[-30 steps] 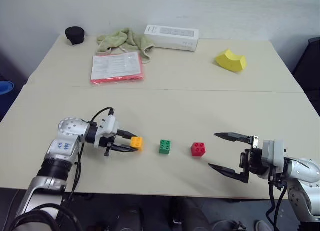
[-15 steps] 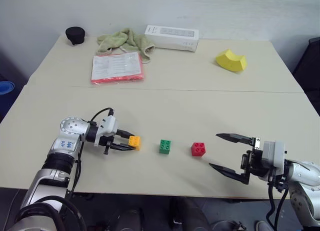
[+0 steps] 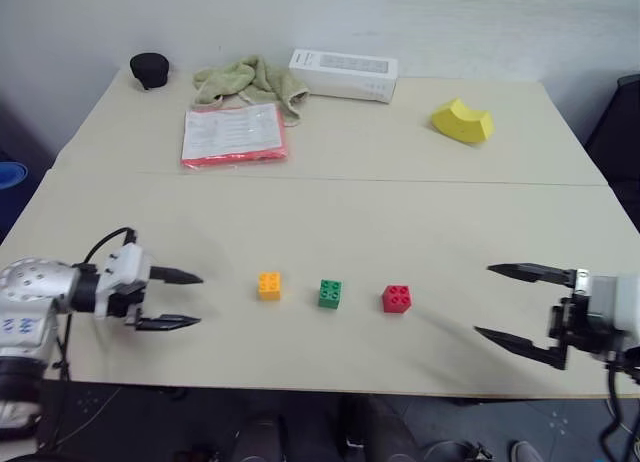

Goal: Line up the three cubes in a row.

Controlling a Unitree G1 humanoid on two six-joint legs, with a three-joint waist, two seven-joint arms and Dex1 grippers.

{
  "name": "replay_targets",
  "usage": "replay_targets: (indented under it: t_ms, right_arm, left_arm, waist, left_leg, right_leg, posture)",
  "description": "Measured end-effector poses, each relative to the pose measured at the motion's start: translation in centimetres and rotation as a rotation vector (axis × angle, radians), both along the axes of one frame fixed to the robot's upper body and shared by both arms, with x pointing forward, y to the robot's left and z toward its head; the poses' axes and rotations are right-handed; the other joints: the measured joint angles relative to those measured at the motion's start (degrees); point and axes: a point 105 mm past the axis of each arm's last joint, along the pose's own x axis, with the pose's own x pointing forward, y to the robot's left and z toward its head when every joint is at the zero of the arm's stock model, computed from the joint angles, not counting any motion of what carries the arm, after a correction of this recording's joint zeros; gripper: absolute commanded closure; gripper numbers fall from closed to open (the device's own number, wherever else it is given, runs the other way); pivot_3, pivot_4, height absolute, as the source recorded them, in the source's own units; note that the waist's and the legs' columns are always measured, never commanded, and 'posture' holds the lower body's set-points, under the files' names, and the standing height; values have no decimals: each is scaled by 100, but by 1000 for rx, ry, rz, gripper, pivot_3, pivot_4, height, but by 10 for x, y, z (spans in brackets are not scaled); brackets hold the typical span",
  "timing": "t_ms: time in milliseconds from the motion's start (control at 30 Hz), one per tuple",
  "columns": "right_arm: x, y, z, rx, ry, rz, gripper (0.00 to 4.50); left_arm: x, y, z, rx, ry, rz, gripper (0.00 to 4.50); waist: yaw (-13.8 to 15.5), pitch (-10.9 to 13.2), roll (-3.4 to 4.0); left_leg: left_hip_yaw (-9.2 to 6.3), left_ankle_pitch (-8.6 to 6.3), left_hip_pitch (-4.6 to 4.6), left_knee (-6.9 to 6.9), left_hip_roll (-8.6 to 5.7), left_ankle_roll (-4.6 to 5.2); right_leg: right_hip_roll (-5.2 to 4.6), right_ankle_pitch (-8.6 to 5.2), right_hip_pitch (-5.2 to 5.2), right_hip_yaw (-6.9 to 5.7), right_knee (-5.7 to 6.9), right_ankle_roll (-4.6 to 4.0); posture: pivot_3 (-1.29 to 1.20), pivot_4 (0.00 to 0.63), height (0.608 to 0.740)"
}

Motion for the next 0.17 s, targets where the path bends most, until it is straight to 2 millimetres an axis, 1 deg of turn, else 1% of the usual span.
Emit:
replay_targets:
  t_ms: [67, 167]
  right_arm:
    - [-2, -7, 2, -38, 12, 16, 0]
    - [-2, -20, -2, -53, 45, 18, 0]
  left_arm:
    - [-5, 9, 7, 22, -14, 38, 903]
    - [-6, 18, 14, 34, -51, 89, 903]
  waist:
    - [11, 0, 0]
    - [22, 0, 0]
  left_leg:
    - [-1, 0, 1, -2, 0, 0]
    - [-1, -3, 3, -3, -3, 5]
  right_leg:
    - [-1, 0, 3, -1, -4, 0]
    - [-2, 0, 7, -3, -9, 0]
  posture:
    - [0, 150, 740]
    - [0, 150, 740]
